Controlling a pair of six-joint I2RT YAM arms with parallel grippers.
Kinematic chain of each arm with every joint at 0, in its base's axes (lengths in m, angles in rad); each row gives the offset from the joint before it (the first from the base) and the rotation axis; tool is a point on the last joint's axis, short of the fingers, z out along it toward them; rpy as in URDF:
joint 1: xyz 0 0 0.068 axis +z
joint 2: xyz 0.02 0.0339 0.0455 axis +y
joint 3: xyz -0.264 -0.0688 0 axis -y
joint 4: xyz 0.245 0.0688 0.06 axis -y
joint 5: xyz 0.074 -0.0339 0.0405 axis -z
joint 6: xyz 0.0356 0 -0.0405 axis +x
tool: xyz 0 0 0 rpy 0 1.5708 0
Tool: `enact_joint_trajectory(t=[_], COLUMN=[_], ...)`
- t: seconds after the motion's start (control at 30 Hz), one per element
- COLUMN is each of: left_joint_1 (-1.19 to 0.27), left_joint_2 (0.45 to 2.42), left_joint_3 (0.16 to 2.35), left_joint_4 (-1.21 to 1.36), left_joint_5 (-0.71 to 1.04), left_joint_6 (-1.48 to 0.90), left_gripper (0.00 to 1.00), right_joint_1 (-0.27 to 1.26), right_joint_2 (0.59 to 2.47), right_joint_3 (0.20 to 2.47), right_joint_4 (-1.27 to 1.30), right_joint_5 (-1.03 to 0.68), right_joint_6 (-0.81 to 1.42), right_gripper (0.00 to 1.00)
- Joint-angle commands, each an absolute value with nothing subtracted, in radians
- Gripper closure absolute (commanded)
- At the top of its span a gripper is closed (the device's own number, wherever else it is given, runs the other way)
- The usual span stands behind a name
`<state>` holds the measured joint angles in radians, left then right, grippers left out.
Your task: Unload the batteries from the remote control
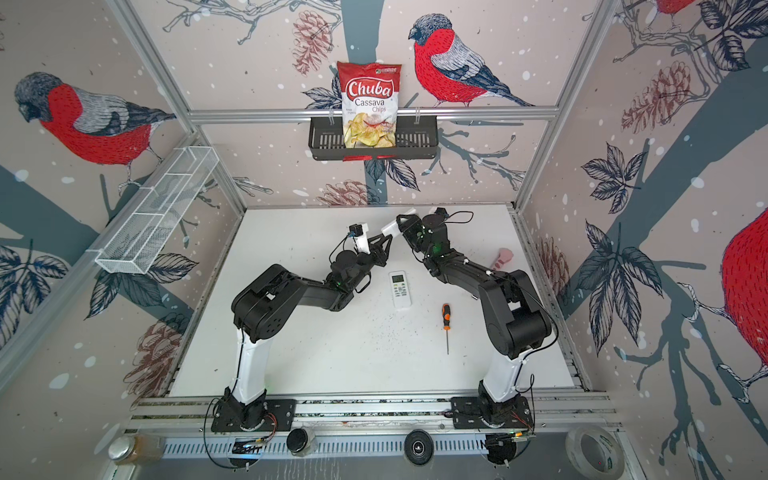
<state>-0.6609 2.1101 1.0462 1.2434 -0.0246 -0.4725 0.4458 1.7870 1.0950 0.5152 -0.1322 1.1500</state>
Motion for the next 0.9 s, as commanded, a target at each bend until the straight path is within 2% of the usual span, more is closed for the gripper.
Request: enact_joint_trajectory(t=[0.0, 0.23, 0.37, 0.77, 0.87], left_joint_1=[-0.661, -0.661, -0.661, -0.654, -0.643], left_joint_2=[2.124, 2.133, 2.127, 2.115, 2.118], left_joint_3=[1.057, 1.078, 1.075, 1.032, 1.006], left_joint_4=[1.266, 1.241, 1.230, 1.264, 1.309], left_joint_5=[-0.011, -0.002, -0.007, 0.009, 0.037], left_joint_6=[-0.483, -0.476, -0.472, -0.488, -0.506], left_gripper=[0.65, 0.73, 0.87, 0.84, 0.80], right_joint_1=[0.450, 0.457, 0.458, 0.451, 0.440], right_joint_2=[1.800, 1.818, 1.816, 1.819, 1.826], right_joint_3=[1.096, 1.095, 1.098, 1.109, 1.126], right_joint_4=[0.561, 0.562, 0.558, 0.543, 0.531], right_joint_5=[-0.155, -0.177, -0.176, -0.209, -0.247], right_joint_6=[1.159, 1.172, 1.172, 1.166, 1.160], right_gripper=[0.78, 0.78, 0.79, 0.79, 0.79])
